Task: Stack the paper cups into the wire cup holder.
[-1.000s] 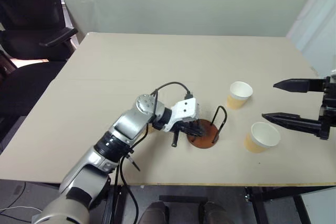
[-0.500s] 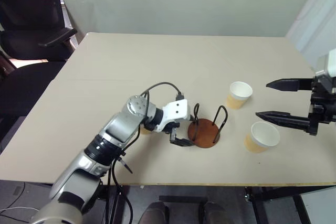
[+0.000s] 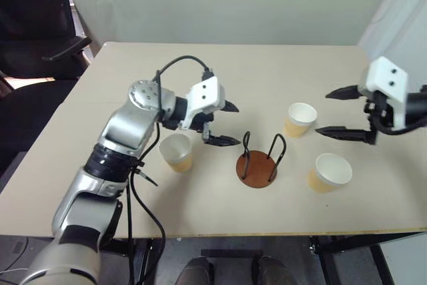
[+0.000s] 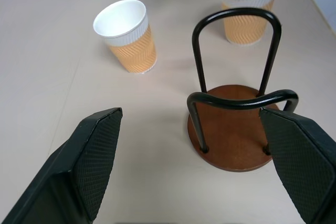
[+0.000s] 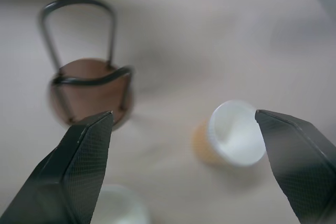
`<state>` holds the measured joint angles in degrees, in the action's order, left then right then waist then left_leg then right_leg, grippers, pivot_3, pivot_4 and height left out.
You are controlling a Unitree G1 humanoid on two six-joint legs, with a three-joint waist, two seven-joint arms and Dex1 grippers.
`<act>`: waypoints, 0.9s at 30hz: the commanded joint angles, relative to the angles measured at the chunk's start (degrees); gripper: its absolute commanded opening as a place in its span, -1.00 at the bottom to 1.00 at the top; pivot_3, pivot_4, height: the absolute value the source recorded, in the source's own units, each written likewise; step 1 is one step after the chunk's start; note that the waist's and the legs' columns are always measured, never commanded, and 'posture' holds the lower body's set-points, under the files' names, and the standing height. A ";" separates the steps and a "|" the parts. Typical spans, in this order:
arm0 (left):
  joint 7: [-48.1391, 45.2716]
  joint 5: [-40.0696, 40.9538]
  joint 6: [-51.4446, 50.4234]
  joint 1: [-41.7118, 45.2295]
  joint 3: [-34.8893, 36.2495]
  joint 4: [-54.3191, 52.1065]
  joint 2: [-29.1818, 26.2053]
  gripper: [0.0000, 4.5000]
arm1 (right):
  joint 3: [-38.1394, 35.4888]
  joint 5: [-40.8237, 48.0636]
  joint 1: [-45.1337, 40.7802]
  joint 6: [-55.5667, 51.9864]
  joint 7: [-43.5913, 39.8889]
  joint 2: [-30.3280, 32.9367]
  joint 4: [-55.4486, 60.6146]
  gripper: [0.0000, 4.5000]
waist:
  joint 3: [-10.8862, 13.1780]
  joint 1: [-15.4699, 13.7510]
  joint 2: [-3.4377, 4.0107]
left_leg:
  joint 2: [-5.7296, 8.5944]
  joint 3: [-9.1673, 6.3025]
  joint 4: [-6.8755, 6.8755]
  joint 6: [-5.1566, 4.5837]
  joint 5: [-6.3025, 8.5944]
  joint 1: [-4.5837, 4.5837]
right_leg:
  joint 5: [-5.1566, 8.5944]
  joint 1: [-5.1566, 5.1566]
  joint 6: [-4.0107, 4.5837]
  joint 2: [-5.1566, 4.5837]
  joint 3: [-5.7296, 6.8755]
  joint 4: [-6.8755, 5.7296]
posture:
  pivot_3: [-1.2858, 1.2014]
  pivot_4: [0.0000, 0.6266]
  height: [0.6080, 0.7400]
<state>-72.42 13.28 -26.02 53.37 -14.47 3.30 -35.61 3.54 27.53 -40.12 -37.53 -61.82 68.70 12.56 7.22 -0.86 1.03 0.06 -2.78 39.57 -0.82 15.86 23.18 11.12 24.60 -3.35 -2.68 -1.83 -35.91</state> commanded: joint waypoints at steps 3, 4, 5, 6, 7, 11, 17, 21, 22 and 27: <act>2.42 0.87 -2.27 -1.64 4.04 -4.41 -2.80 0.99 | 9.39 -12.37 -7.62 7.69 -2.59 -6.34 -10.41 1.00 | 0.00 0.16 0.01 | 0.00 -0.01 0.00 -0.02 0.01 0.00 | 0.00 0.01 0.00 -0.01 0.01 0.00 | 0.03 -0.52 1.00; 2.85 1.02 -2.76 -2.08 4.33 -5.10 -3.11 0.99 | 10.79 -14.46 -8.60 9.24 -2.98 -7.46 -12.67 1.00 | 0.00 0.14 0.01 | 0.01 -0.01 0.00 -0.02 0.01 0.03 | 0.00 0.02 0.01 -0.01 0.04 0.00 | 0.03 -0.52 1.00; 3.30 1.07 -3.20 -2.47 4.57 -5.73 -3.35 0.99 | 11.90 -16.28 -9.52 10.56 -3.45 -8.47 -14.83 1.00 | 0.00 0.03 0.01 | 0.01 -0.01 0.01 -0.02 0.01 0.03 | 0.00 0.02 0.01 0.00 0.05 0.00 | 0.03 -0.52 1.00; 3.82 1.01 -3.60 -2.86 4.78 -6.30 -3.60 0.99 | 13.03 -18.09 -10.44 11.88 -3.92 -9.43 -17.06 1.00 | 0.00 -0.02 0.01 | 0.02 -0.04 0.01 -0.02 0.01 0.06 | 0.00 0.03 0.01 -0.03 0.07 0.01 | 0.03 -0.52 1.00; 4.28 0.98 -3.96 -3.22 4.90 -6.85 -3.79 0.99 | 13.86 -19.60 -11.13 13.13 -4.43 -10.23 -19.03 1.00 | 0.00 0.00 0.01 | 0.05 -0.08 0.03 -0.02 0.01 0.08 | 0.00 0.04 0.01 -0.06 0.09 0.01 | 0.03 -0.52 1.00; 6.54 1.15 -4.82 -4.09 5.61 -8.60 -3.81 0.99 | 15.65 -24.14 -12.87 17.14 -6.28 -12.73 -25.29 1.00 | 0.00 -0.04 0.01 | 0.10 -0.08 0.06 -0.03 0.02 0.22 | 0.00 0.14 0.03 -0.13 0.13 0.01 | 0.03 -0.52 1.00; 7.35 0.63 -4.98 -5.22 4.89 -10.67 -4.59 0.99 | 17.38 -30.09 -14.15 21.86 -7.83 -16.15 -32.62 1.00 | 0.00 0.07 0.01 | 0.10 -0.07 0.02 0.00 0.02 0.23 | 0.02 0.18 0.06 -0.16 0.14 0.01 | 0.03 -0.52 1.00; 7.34 0.46 -4.83 -5.57 4.77 -10.80 -4.80 1.00 | 16.72 -31.87 -14.40 23.11 -8.18 -17.85 -34.47 0.83 | 0.00 0.07 0.02 | 0.10 -0.06 0.01 0.03 0.00 0.24 | 0.01 0.20 0.08 -0.17 0.15 -0.01 | 0.03 -0.52 1.00; 7.35 0.39 -4.78 -5.67 4.72 -10.79 -4.82 1.00 | 16.54 -32.15 -14.27 23.22 -8.23 -18.18 -34.53 0.74 | 0.00 0.08 0.02 | 0.10 -0.05 0.01 0.04 0.00 0.24 | 0.01 0.20 0.09 -0.17 0.14 -0.01 | 0.03 -0.52 1.00; 7.18 0.21 -4.67 -5.72 4.35 -10.58 -4.65 1.00 | 15.96 -33.25 -12.94 23.53 -8.67 -18.56 -34.29 -0.03 | 0.00 0.05 0.02 | 0.11 -0.05 0.01 0.05 0.01 0.25 | 0.01 0.20 0.10 -0.19 0.15 0.00 | 0.03 -0.52 1.00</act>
<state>-65.64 13.41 -31.28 47.33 -10.83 -5.60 -39.66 21.34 -5.12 -52.77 -14.59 -70.29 49.68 -22.32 7.22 -0.81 1.05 0.17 -2.82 39.58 -0.77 15.86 23.43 11.12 24.80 -3.25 -2.88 -1.68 -35.91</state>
